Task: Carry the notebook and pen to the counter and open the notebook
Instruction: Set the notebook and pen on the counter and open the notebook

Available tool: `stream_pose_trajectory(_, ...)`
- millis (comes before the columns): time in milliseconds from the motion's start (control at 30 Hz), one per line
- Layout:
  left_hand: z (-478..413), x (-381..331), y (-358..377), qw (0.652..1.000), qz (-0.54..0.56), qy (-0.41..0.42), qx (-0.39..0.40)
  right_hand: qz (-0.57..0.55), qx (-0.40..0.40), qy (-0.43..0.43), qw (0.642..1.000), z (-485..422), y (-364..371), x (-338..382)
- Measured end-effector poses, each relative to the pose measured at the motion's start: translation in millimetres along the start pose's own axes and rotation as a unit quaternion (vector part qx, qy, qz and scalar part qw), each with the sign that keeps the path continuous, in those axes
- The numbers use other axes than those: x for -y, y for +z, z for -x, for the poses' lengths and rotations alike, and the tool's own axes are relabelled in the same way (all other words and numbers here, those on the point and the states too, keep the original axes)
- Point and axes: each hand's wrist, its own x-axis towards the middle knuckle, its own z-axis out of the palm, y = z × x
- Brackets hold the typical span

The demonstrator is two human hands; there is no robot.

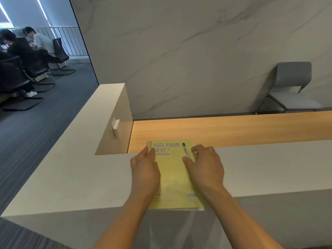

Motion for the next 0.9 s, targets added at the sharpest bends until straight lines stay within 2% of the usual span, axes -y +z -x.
stream_pose_trajectory(233,2.1,-4.9,-2.3,1.0,-0.021,0.006,0.005,0.052,0.008,-0.024,0.998,-1.5,-17.3,-7.0)
stream_pose_trajectory(367,13.6,-25.4,3.0,0.997,-0.053,0.048,0.01,0.061,-0.044,0.019,0.997,-10.6,-47.5,-36.0)
stream_pose_trajectory(600,30.4,-81.3,35.6,0.97,-0.206,0.097,0.088,0.128,-0.076,0.107,0.983,-27.9,-79.6,-90.4)
stream_pose_trajectory(733,27.0,-95.6,49.9,0.949,-0.289,0.086,0.092,0.137,-0.069,0.116,0.981,-29.7,-75.8,-100.0)
stream_pose_trajectory(900,25.9,-100.3,47.6,0.934,-0.327,0.108,0.096,0.135,-0.093,0.093,0.982,-24.3,-78.0,-94.1)
